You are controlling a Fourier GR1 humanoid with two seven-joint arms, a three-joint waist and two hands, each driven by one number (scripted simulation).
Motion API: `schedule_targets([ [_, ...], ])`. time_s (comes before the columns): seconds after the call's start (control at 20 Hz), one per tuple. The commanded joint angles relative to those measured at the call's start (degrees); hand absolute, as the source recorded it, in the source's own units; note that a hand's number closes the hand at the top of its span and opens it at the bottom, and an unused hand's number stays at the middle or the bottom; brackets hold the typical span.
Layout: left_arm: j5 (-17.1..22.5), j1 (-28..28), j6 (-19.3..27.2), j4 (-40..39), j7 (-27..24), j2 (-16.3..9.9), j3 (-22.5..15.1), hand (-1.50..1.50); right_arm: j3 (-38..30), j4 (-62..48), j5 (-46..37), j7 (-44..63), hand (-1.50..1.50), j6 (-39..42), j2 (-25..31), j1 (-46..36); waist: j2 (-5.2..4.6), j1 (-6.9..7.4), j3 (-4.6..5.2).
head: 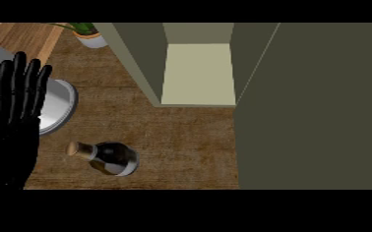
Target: Pick up the wine, place it into the cabinet and close the cabinet
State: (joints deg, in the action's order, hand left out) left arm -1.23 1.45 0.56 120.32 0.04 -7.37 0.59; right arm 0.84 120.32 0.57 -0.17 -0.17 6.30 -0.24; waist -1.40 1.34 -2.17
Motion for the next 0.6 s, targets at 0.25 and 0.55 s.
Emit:
schedule_targets([
  [0.25, -15.07, -14.43, 16.07, 7.01, 2.22, 7.21, -16.11, -1.50, -0.46, 7.68, 6.02, 1.53, -1.50, 5.03, 1.79, 7.07, 1.80, -1.38, 2.14],
  [0.55, -5.57, -13.35, 32.79, 6.75, 6.82, 7.33, -32.69, -1.50, 4.31, 11.39, 13.59, 8.68, -1.50, 12.25, 5.07, 11.61, 1.88, -2.10, 2.12],
])
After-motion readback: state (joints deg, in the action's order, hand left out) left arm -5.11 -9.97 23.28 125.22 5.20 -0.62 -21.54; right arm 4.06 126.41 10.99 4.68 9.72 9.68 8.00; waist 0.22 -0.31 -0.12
